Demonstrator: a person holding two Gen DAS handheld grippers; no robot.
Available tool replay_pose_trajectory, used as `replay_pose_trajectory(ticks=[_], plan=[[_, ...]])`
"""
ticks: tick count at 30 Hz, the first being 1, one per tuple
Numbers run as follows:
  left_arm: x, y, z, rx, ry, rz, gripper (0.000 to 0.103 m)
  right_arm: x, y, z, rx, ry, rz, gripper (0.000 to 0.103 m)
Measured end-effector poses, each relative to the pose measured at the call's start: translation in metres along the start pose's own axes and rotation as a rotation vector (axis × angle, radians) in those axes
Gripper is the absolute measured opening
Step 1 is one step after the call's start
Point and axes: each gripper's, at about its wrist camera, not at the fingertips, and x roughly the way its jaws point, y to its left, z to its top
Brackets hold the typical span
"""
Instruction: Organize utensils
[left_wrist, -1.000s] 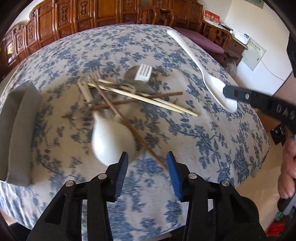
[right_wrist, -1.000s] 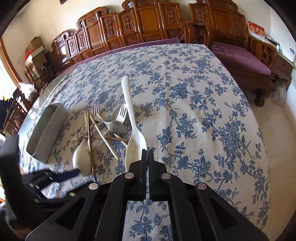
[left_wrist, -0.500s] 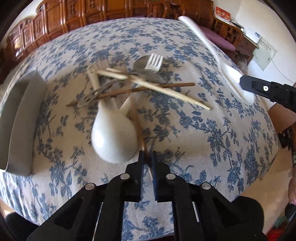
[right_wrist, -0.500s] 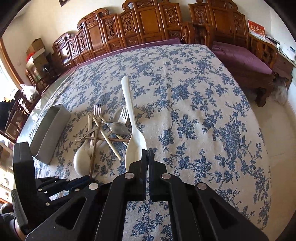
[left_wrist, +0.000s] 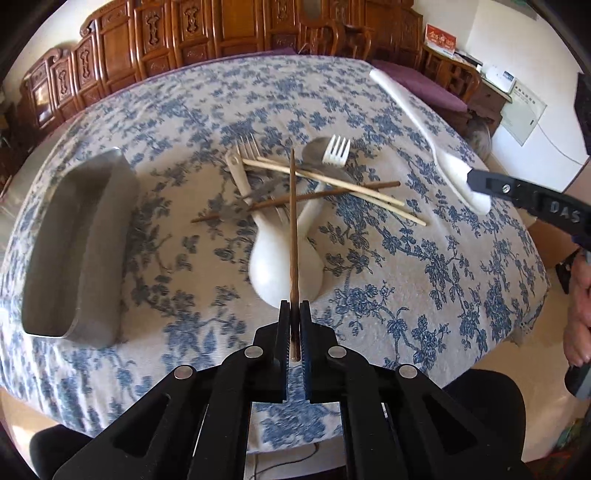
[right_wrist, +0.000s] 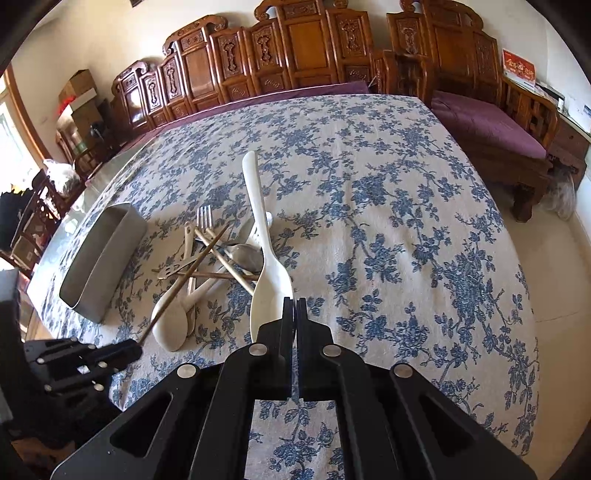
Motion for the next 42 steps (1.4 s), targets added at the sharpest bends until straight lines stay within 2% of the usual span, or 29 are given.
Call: replay_pose_trajectory(ticks=[17,28,42], plan=[[-0.046,0.046,0.007,-0.011,-0.109,-0.012,0.004,0.003,0.026,-0.004,-0.076,0.013,-0.024,0.002],[-0.075,0.065,0.018,0.007,-0.196,-0.009,0.004,0.016,0.038,-0.011,-0.107,0.054,-0.053,0.002],[-0.11,0.099,0.033,-0.02,-0.285,0.005,0.004,0.008,0.066,-0.01,-0.155,0.032,-0.027,0.002]])
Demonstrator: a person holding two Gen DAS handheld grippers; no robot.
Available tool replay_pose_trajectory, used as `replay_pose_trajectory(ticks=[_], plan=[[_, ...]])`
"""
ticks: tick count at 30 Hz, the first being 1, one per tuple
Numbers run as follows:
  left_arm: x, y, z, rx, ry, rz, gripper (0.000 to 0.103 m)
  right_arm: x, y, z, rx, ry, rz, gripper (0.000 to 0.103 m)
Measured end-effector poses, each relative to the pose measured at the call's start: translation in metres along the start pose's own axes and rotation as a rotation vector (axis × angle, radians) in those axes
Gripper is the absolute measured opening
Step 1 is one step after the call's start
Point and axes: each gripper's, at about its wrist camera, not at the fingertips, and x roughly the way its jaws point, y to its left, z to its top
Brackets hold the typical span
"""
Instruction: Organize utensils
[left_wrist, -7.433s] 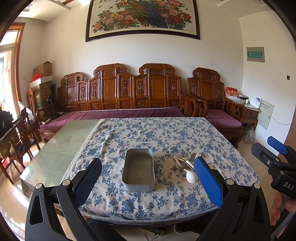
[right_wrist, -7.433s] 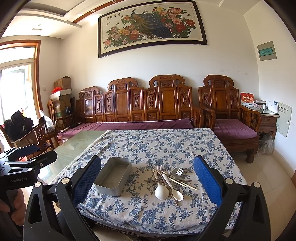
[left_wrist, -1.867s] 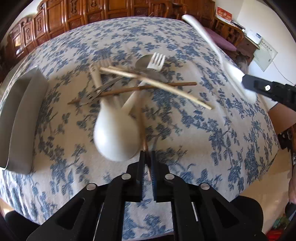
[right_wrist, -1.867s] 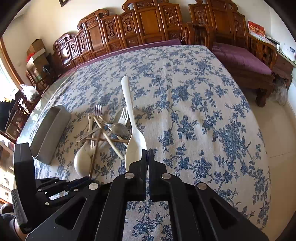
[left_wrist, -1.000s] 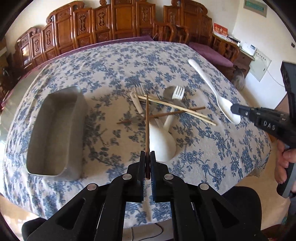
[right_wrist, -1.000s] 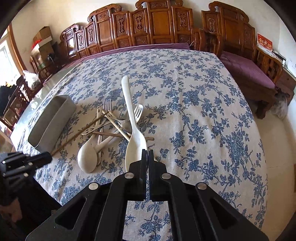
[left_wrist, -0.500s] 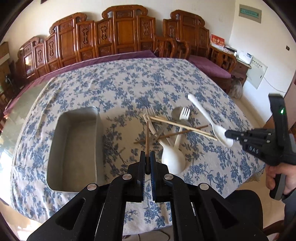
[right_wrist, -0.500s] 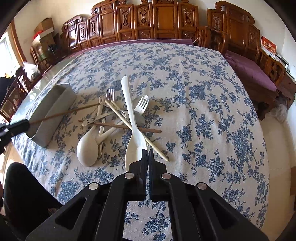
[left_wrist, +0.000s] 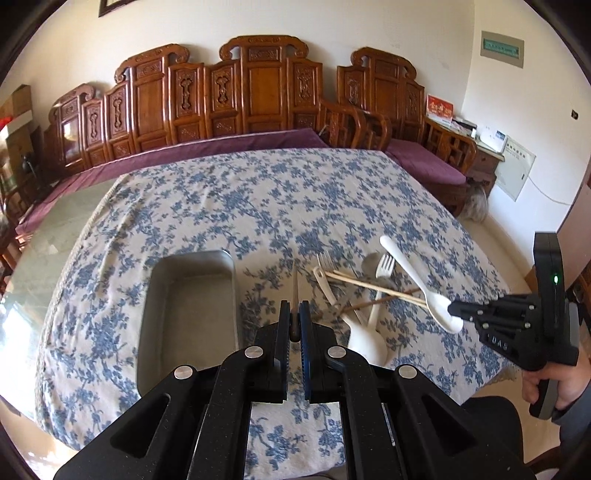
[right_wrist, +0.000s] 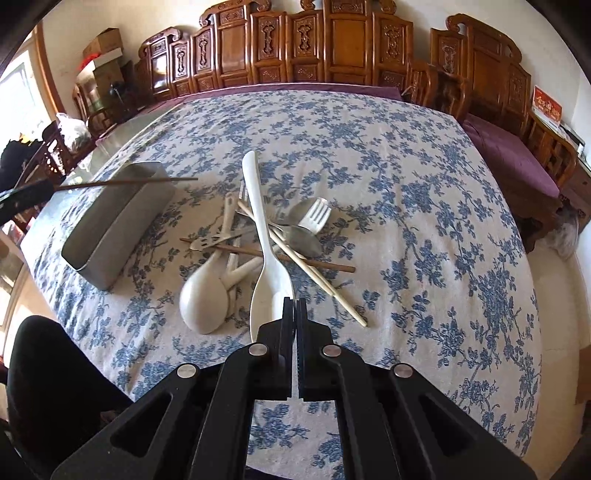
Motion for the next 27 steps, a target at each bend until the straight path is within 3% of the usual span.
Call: replay_pose_trajectory(ticks=[14,27], plan=[[-0.022,0.064,-0.005,-0.028,-0.052,0.063,0.004,-0.001,0.065,0.018,-0.038,-0.022,0.068,0.002],[0.019,0.115,-0.038,-0.057,0.031,0.11,0.004,0.02,0.136,0.04,-0.067,0.0,0.117,0.002]])
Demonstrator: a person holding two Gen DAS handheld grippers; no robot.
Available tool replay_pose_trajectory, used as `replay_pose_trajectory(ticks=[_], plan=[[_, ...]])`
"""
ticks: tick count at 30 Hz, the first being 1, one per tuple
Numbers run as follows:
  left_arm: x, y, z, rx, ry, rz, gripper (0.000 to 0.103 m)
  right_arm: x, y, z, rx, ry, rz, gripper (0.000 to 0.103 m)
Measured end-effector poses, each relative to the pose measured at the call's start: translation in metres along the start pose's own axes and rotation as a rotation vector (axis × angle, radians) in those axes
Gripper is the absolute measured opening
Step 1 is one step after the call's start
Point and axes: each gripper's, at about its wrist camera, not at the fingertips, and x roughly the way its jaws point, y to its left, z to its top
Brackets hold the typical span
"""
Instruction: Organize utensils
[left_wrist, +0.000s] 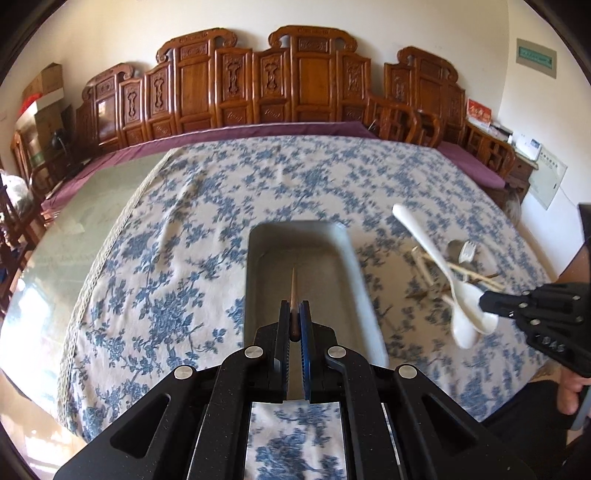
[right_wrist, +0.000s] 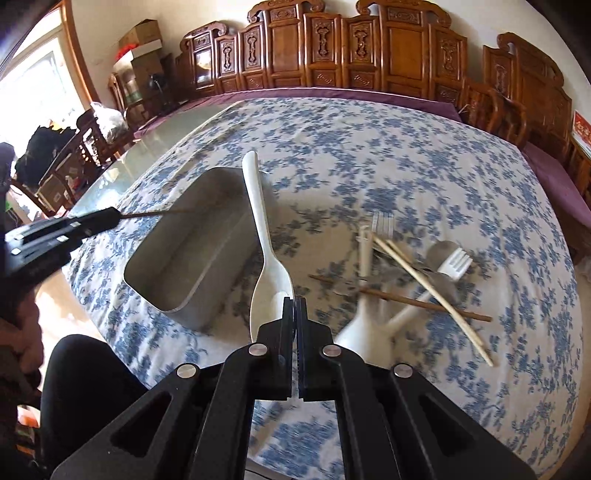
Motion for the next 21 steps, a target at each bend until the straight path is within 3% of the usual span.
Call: replay_pose_trajectory(ticks=[13,17,21], plan=[[0.036,0.02,-0.01,-0.041,0.127,-0.027,0.005,0.027,0.036,0.02,0.011,0.029,0.028,0.002],[0.028,0.028,-0.006,-0.048,0.112,-0.031,0.017,0.032,0.048,0.025,0.013,0.03,0.038,0.002],[0.016,0.037,-0.002,-0.043,0.088,-0.021,0.018,0.041,0.06,0.031,0.032,0.038,0.052,0.002]])
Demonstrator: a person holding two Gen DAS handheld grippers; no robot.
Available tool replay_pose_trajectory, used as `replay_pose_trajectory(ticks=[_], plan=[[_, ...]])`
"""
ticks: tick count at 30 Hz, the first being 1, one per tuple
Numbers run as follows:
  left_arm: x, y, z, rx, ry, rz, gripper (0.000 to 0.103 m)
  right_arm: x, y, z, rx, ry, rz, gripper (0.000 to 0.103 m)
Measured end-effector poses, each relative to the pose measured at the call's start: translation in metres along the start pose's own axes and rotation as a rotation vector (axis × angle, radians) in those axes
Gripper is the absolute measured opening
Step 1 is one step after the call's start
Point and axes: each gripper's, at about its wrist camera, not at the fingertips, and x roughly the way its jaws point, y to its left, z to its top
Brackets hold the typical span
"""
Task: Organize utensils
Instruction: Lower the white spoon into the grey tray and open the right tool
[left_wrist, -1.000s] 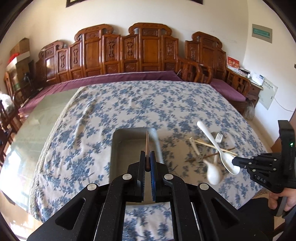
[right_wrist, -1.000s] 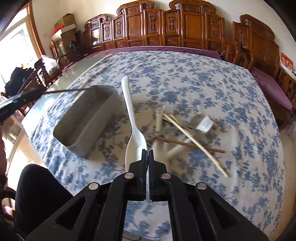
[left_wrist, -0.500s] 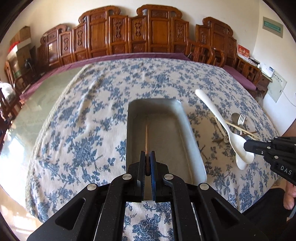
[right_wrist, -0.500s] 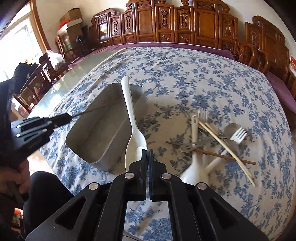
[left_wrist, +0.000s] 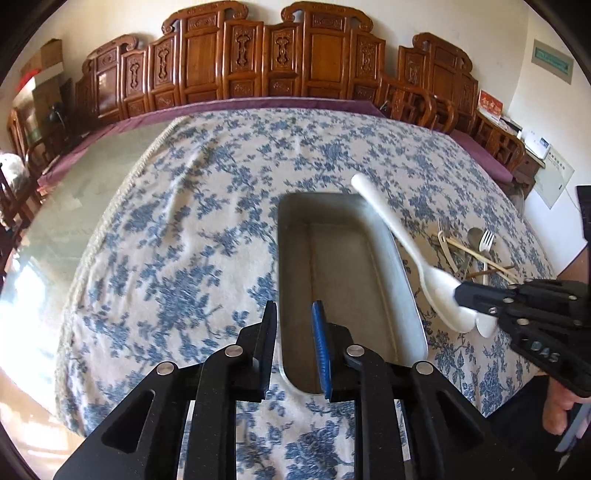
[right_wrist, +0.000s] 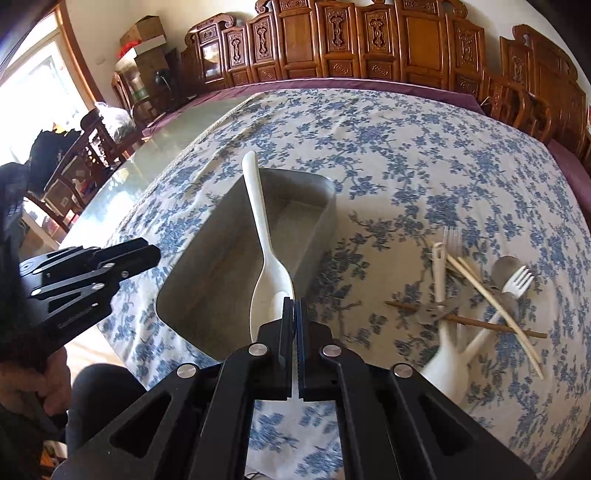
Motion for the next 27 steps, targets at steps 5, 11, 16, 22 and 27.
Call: replay_pose_trajectory(ticks=[5,11,16,22,27], plan=[[-0.013,0.017,-0.003,-0.011,-0.022,0.005,0.018,0.014,0.02,0.007,0.0,0.014,-0.007,0.002],[-0.014,0.037,-0.009,-0.056,-0.026,0.005,0.018,0.034,0.039,0.011,0.012,0.046,-0.013,0.002],[-0.017,0.041,-0.008,-0.06,-0.036,-0.002,0.018,0.048,0.041,0.01,0.055,0.074,-0.047,0.003],[-0.023,0.041,-0.008,-0.055,-0.051,-0.001,0.019,0.04,0.038,0.01,0.067,0.042,-0.02,0.006],[-0.029,0.03,-0.007,-0.03,-0.071,-0.003,0.025,0.011,0.029,0.002,0.014,-0.024,-0.023,0.006]])
